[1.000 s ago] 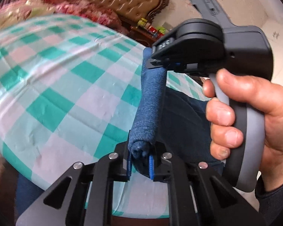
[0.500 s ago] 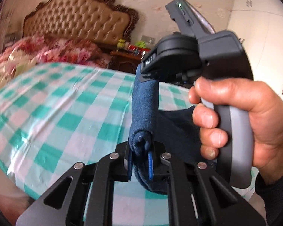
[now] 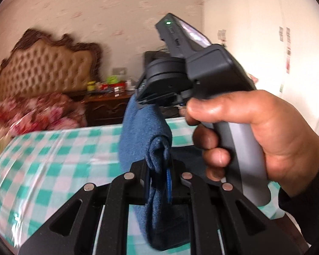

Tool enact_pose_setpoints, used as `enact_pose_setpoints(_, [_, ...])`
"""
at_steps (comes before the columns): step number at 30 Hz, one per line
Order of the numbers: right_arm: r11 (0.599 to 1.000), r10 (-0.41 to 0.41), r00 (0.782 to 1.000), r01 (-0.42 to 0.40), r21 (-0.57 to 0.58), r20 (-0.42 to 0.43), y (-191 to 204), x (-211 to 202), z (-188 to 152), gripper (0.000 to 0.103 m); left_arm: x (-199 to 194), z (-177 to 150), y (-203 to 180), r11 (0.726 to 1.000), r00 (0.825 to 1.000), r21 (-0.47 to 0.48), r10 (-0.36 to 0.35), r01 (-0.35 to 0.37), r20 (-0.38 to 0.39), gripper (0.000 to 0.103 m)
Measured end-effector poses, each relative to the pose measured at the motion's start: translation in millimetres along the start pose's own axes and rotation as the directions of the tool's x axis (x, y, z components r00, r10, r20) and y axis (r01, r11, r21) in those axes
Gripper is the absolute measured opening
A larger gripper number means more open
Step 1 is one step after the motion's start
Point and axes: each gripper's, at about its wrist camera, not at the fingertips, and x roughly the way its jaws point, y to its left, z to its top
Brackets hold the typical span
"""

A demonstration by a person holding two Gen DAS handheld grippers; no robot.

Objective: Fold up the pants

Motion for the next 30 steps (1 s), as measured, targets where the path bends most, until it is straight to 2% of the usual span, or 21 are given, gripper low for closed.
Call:
enact_pose_setpoints(10, [0.991,-0.104,0.995,0.104,0.081,0.006,-116.8,-39.3,-14.9,0.009,49.9,4.2,-102.1,0.98,0.988,0.125,-0.153,0.156,-0.033,0.011])
enact_pose_setpoints(18, [0.977,-0.122,0.992,0.126,0.172,-0.036,-207.1,-47.3,-38.7,0.009,90.5,-20.4,-176.3,0.951,0.974,0.216,-0.207,0.222,-0.089,0.011])
enact_pose_setpoints(24, [0.959,-0.102,0.991,0.121,0.256,-0.089,-277.2,-42.3,-66.1,0.009,129.4,-42.9,-226.9,0.922,0.963,0.286,-0.227,0.261,-0.147,0.011])
enact_pose_setpoints(27, [0.95,-0.036,0.992,0.072,0.305,-0.124,-313.1,-31.8,-83.2,0.009,149.8,-61.9,-258.2,0.894,0.959,0.36,-0.212,0.268,-0.186,0.011])
enact_pose_setpoints(30, [0.946,0.0,0.988,0.051,0.321,-0.156,-332.2,-19.2,-97.4,0.009,168.7,-85.5,-278.9,0.866,0.956,0.422,-0.184,0.267,-0.227,0.011])
